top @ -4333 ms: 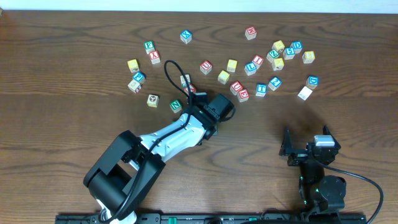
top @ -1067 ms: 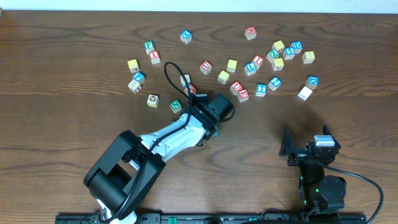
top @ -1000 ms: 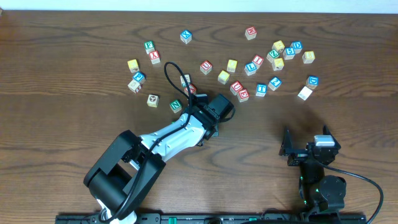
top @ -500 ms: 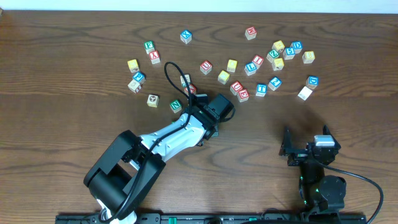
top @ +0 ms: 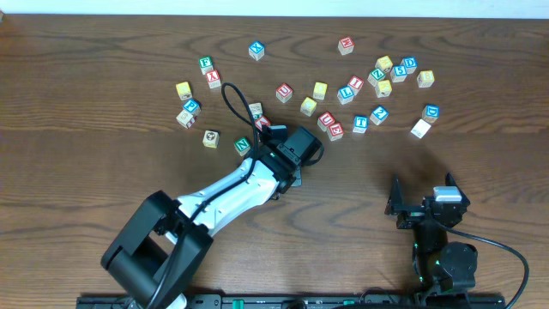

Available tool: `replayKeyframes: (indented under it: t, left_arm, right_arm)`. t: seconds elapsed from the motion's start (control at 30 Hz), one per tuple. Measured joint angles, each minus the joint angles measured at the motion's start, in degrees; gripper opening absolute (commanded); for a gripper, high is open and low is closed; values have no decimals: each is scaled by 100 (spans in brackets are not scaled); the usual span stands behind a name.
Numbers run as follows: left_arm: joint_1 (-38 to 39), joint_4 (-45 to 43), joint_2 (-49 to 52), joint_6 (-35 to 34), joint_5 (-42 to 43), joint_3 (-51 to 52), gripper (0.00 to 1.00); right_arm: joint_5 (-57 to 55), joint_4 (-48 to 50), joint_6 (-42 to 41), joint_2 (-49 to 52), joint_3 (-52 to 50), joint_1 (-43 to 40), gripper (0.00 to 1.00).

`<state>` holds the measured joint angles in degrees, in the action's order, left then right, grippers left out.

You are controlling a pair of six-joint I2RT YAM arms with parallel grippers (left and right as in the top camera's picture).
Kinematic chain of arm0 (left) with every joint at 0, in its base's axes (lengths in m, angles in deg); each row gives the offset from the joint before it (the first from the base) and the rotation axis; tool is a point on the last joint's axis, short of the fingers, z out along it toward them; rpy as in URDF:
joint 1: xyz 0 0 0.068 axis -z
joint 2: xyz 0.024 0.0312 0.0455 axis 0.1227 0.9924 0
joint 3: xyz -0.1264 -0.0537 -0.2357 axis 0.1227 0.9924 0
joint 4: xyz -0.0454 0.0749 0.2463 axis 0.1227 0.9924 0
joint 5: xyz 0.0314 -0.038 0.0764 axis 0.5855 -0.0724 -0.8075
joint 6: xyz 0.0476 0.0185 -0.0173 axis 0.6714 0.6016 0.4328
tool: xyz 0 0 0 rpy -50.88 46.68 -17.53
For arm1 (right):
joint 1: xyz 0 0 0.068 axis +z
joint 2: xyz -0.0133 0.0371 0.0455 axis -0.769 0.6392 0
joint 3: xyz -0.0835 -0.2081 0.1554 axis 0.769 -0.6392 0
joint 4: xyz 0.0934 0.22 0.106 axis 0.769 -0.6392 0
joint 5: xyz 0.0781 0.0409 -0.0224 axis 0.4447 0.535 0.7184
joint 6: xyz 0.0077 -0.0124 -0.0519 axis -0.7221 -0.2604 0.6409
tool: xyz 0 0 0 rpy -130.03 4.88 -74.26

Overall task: Spell out ROBOT
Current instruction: 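Open the left gripper, release the B block and retract left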

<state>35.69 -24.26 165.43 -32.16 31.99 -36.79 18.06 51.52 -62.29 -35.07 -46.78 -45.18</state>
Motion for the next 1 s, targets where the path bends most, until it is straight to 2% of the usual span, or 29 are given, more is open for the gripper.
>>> replayKeyframes:
  t: [0.33, 0.4, 0.5, 0.57, 1.0]
  left_arm:
    - [0, 205, -627, 146, -2, 0, 47]
    - [0, 238, -807, 195, 0, 0, 52]
    - [0, 286, -1110, 376, 2, 0, 68]
    - [0, 389, -1287, 544, 15, 0, 71]
    - [0, 1453, -1801, 1292, 17, 0, 74]
  right_arm:
    - [0, 0, 0, 0, 0, 0, 99]
    - [-2, 0, 0, 0, 0, 0, 99]
    - [0, 2, 0, 0, 0, 0, 99]
    - [0, 0, 0, 0, 0, 0, 99]
    - [0, 0, 0, 0, 0, 0, 99]
